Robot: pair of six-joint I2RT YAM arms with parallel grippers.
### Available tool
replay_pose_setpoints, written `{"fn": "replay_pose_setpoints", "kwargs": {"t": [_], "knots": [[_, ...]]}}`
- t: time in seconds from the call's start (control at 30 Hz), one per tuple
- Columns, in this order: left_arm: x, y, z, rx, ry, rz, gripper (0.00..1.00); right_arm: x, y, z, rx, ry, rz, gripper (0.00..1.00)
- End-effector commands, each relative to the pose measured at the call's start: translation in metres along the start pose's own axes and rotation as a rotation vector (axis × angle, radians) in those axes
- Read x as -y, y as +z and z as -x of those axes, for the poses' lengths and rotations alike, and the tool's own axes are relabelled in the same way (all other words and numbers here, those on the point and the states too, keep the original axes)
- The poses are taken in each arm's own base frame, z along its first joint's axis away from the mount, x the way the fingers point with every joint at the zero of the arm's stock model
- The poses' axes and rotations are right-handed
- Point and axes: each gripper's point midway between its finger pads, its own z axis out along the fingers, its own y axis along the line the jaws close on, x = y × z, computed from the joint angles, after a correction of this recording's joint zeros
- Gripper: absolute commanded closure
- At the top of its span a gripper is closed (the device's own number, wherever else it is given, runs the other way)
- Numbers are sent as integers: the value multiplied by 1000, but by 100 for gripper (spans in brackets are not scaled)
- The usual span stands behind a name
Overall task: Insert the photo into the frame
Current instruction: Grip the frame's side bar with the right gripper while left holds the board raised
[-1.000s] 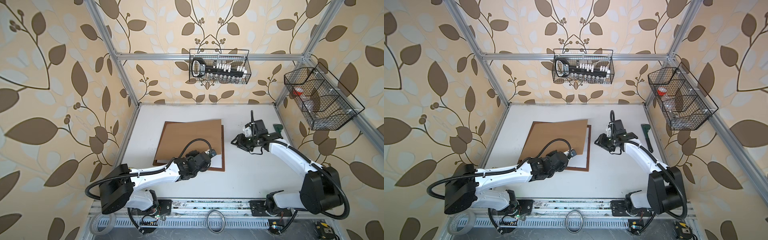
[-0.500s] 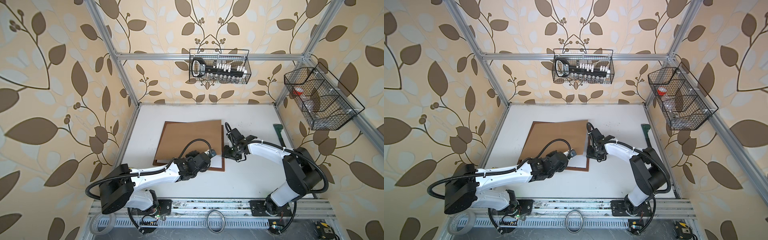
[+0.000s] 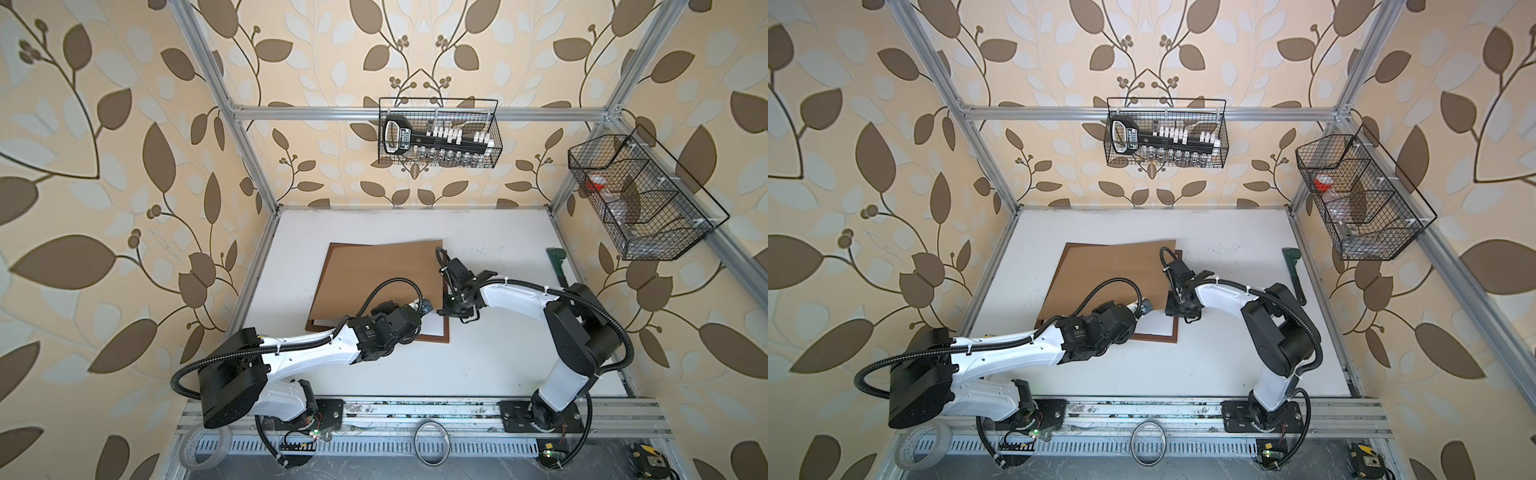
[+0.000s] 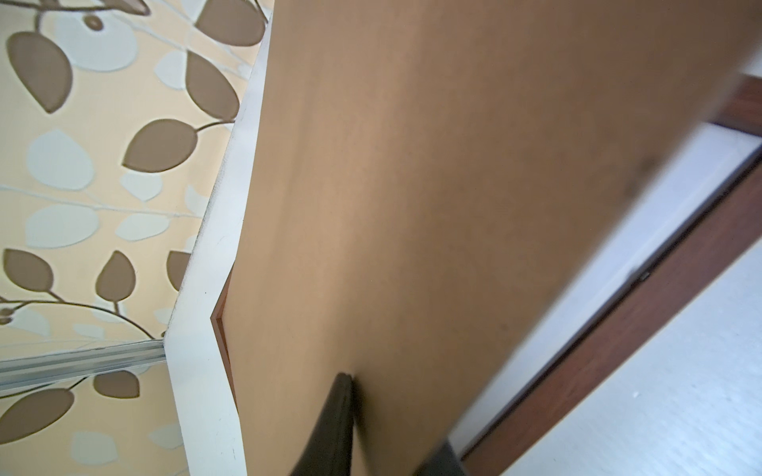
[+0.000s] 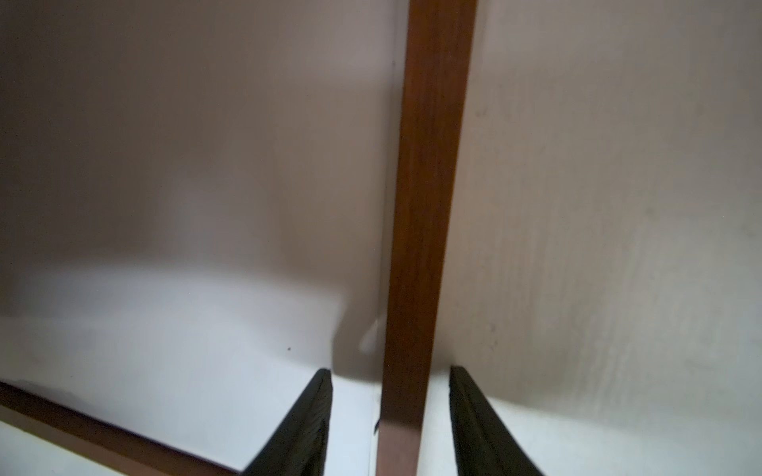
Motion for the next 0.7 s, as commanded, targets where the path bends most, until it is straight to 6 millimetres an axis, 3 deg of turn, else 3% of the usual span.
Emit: {"fn": "replay_pose_setpoints", "kwargs": {"t": [0.0, 0.4, 0.67], "knots": [[20, 1, -8, -6, -139, -121, 100, 5, 0, 0, 5, -10, -40, 55], [20, 1, -8, -9, -133, -123, 100, 15, -5, -14, -22, -22, -57, 63], [19, 1, -8, -12, -132, -120, 100, 14, -7, -13, -20, -31, -47, 78]]}}
